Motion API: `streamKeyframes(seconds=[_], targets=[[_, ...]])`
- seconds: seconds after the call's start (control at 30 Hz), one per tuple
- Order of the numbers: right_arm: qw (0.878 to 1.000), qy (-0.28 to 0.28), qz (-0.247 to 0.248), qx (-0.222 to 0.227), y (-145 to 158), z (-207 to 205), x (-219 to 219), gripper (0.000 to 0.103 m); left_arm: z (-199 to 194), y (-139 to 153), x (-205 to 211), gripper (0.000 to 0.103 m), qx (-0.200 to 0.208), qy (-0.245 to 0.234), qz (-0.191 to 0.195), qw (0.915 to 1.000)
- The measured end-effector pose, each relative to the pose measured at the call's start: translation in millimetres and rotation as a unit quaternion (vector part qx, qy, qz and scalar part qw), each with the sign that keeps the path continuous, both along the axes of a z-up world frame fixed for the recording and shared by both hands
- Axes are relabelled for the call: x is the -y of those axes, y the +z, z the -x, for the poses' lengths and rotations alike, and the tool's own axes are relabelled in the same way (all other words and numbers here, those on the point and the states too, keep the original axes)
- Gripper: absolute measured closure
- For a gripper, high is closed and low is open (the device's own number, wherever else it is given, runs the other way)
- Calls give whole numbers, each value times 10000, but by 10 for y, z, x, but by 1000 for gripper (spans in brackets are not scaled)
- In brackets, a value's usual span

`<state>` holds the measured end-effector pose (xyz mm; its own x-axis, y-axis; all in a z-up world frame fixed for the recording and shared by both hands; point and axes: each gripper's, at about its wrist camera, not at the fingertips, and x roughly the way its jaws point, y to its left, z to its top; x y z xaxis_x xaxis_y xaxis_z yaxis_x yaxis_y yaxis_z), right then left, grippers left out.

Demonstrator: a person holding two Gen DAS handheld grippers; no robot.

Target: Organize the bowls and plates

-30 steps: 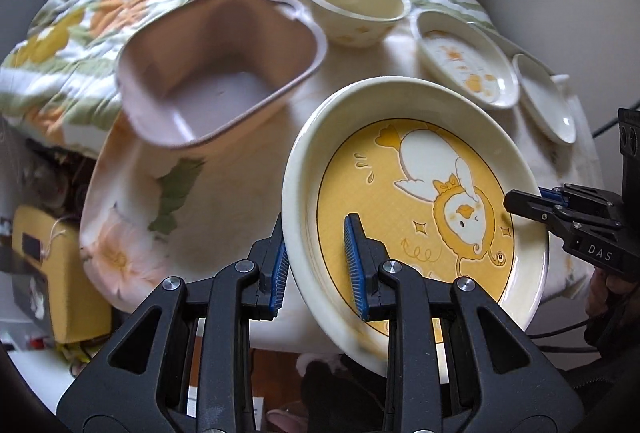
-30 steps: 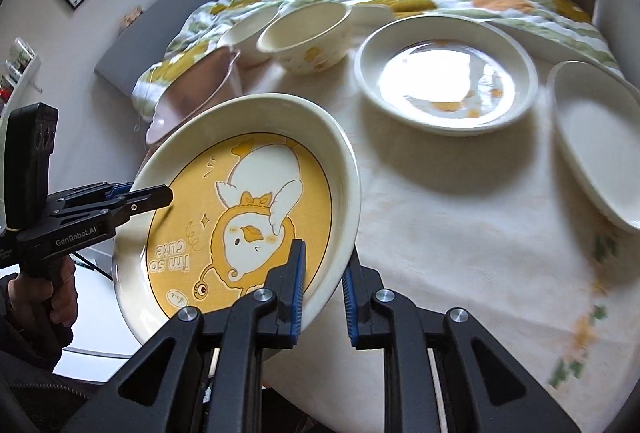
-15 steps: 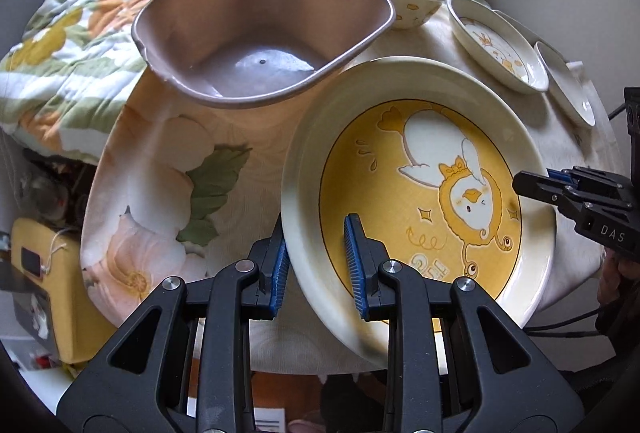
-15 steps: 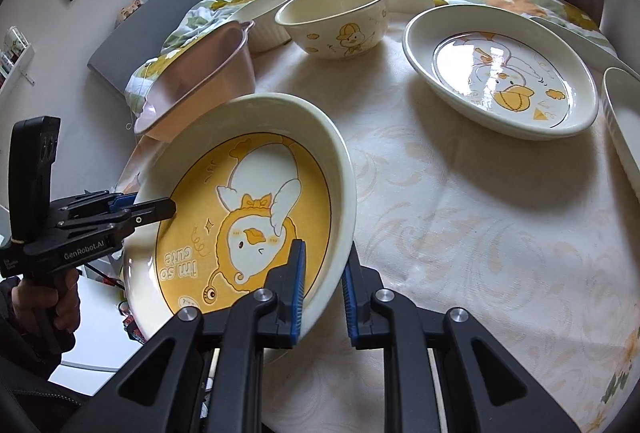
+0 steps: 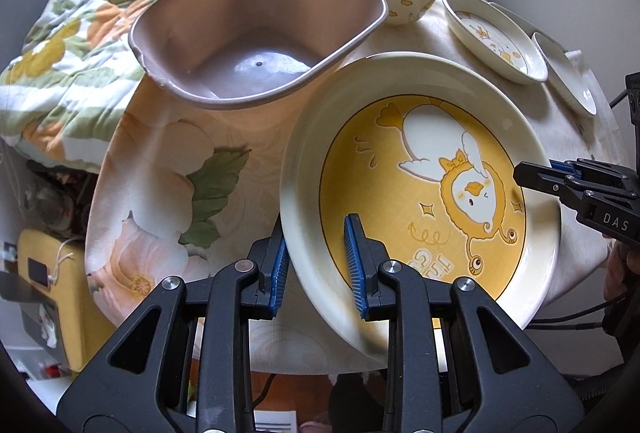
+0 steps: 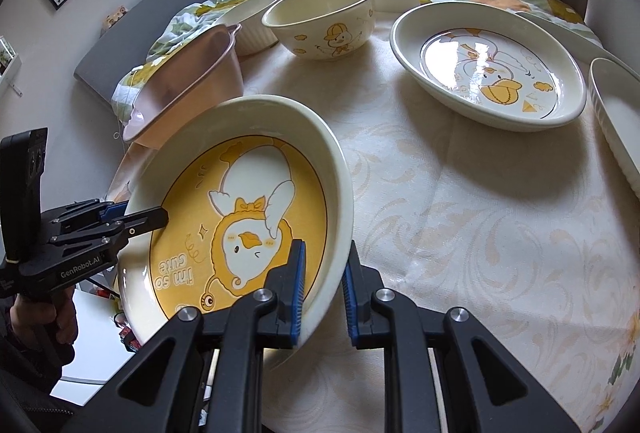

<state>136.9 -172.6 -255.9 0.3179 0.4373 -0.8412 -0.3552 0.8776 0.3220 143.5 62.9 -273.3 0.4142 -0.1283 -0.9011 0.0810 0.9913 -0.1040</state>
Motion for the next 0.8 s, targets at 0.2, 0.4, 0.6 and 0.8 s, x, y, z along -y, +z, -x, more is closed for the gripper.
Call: streamKeyframes(seconds=[0.2,0.4,0.6,0.8], targets=[[9999,-123,-94,-41,-32,45,-27,26,26,-35,44,15,13,122,-268,9996],[9998,-179,-114,-21,31,124,-19,23,148,60,53,15,89,104,-226,9997],[9993,-328,-74,175,438,302,120,23,341,523,141,15,323,2,-150,9994],[9940,-859,-44,682,1083,566,563,2,379,1192,547,0,988,-397,-101,9943]])
